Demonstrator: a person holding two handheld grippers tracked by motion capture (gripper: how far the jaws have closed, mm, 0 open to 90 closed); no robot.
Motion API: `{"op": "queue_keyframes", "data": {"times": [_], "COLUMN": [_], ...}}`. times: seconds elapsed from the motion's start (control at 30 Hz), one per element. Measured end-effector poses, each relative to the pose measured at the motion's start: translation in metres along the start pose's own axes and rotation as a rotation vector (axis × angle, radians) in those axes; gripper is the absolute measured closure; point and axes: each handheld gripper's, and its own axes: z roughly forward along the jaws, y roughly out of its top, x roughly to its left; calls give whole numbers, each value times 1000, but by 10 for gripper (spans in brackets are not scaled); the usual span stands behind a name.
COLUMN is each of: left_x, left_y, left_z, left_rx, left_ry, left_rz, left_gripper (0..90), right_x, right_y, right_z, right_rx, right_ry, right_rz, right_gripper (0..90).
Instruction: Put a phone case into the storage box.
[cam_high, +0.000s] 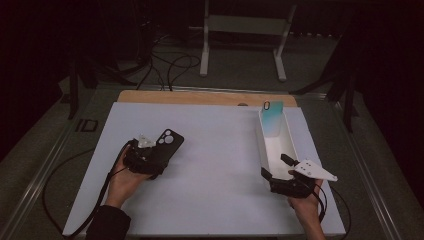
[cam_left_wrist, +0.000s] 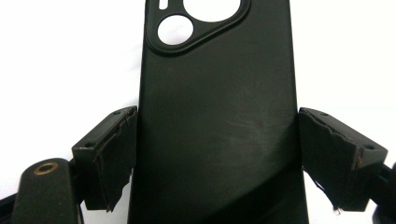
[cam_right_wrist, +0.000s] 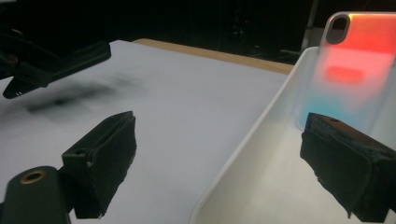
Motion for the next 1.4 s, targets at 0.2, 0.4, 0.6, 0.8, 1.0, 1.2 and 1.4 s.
{"op": "queue_keyframes", "data": {"times": [0.2,0.4,0.6,0.8,1.0,1.2,1.4], "left_x": [-6,-11,-18,-27,-38,-52,-64], "left_y": [7,13,18,25,33,40,44], "left_z": [-10,-19,-24,-24,-25,-22,-20], "left_rx": [-39,-71,-105,-112,-129,-138,-148], "left_ry": [1,12,3,-20,-31,-48,-69], "left_rz": [20,39,60,86,119,153,183], "left_gripper": [164,164,163,162,162,161,161], "right_x": [-4,-9,-10,-7,-4,1,6], "right_y": [5,12,17,25,34,43,51], "right_z": [2,5,11,16,23,30,37], "right_rx": [19,24,51,43,54,69,70], "right_ry": [36,59,81,96,126,146,173], "right_rz": [54,102,105,99,106,100,116], "right_gripper": [105,105,104,97,97,97,97]}}
